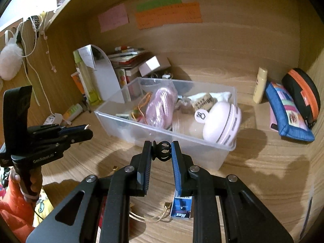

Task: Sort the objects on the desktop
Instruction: 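Lower the shell into the bin with left gripper while right drops the clip in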

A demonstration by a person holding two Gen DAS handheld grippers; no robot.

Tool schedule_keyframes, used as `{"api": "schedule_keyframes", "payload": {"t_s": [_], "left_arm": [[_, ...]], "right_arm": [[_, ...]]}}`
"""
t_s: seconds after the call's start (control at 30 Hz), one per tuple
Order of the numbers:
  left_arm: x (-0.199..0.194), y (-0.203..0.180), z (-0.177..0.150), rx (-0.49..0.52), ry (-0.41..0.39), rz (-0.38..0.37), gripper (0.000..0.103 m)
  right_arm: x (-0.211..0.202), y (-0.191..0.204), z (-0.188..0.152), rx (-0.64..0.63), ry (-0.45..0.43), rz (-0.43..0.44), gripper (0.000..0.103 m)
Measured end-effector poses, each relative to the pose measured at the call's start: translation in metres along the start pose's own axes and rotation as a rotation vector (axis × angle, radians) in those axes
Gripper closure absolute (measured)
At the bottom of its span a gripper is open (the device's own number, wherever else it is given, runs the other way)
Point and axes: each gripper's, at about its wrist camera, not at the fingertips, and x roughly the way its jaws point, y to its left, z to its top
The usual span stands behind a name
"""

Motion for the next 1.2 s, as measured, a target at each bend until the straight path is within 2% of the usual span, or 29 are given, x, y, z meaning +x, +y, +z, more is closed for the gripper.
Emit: {"api": "schedule_keyframes", "payload": {"t_s": [0.43,0.93,1.2], "left_arm": [[0.005,0.008,0.026,0.001,-0.047,0.013,0.086],[0.046,0.023,0.042,-0.009,-0.009,0.009,0.086],[0.052,0.021,0.040,0.008,-0.008,0.020,0.086]], "right_arm": [[0.011,-0.012,0.012,0.008,-0.011,-0.015,0.086],[0.039,-0.023,0.024,0.017,0.016,-0.022,0.086],[0.048,-0.024,0.024,0.019,0.029,-0.031,0.085]]}}
